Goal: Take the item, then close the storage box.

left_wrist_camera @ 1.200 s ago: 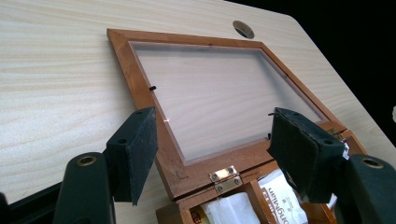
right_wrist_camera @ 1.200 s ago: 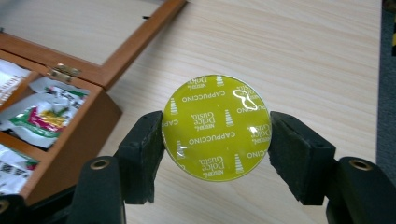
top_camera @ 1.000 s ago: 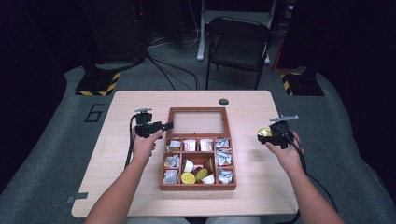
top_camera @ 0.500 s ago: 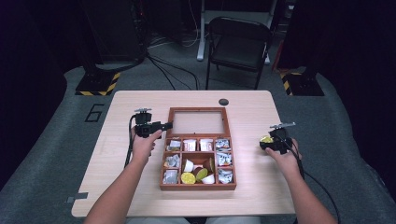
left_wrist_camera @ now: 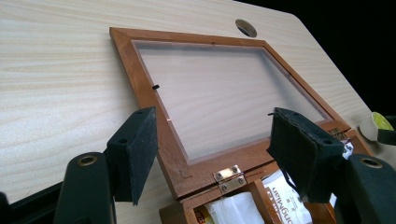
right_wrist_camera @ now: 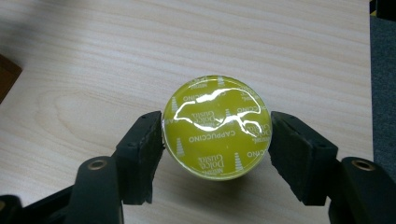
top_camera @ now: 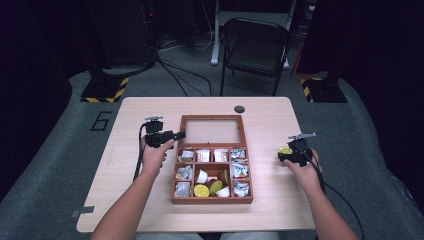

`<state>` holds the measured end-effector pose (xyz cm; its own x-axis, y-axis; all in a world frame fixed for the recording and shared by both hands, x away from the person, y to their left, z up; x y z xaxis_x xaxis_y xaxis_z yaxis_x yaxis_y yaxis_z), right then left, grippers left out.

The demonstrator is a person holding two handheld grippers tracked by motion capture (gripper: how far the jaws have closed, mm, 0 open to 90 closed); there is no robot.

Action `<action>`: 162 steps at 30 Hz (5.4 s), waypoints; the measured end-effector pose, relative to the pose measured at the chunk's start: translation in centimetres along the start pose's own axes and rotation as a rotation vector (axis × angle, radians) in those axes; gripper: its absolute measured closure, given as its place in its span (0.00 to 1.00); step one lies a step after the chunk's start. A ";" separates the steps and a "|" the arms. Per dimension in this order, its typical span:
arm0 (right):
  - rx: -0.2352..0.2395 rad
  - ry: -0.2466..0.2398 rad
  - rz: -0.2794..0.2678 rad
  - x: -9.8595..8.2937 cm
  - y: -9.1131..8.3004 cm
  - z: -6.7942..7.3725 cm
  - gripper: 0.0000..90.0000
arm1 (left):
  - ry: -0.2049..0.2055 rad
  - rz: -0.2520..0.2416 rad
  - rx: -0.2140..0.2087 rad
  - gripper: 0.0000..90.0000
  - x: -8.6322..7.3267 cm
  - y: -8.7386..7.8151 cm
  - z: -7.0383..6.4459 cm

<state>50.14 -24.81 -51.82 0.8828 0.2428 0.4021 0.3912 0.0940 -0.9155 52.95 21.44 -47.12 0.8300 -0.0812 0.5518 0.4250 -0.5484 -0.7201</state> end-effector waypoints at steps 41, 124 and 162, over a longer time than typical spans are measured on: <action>0.071 -0.097 -0.107 4.3 -7.0 5.2 0.38 | -0.009 -0.005 0.017 0.37 0.1 -0.5 0.2; 0.231 -0.088 -0.018 9.5 -0.1 12.5 0.38 | -0.034 0.076 0.020 0.37 -0.3 3.7 1.4; 0.283 -0.022 0.037 9.4 2.3 12.6 0.34 | -0.057 0.129 0.026 0.34 -0.8 5.6 1.4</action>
<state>56.10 -10.17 -50.32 0.8881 0.2714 0.3709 0.2681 0.3495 -0.8977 55.20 19.60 -52.18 0.8971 -0.1015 0.4300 0.3226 -0.5145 -0.7945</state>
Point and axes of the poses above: each handheld gripper's, and its own axes: y roughly forward along the jaws, x roughly out of its top, z roughly to its left, the point moved 4 cm from there along y, roughly forward along the jaws, and after that the axes turned 15 degrees about z, right-handed, at the moved point
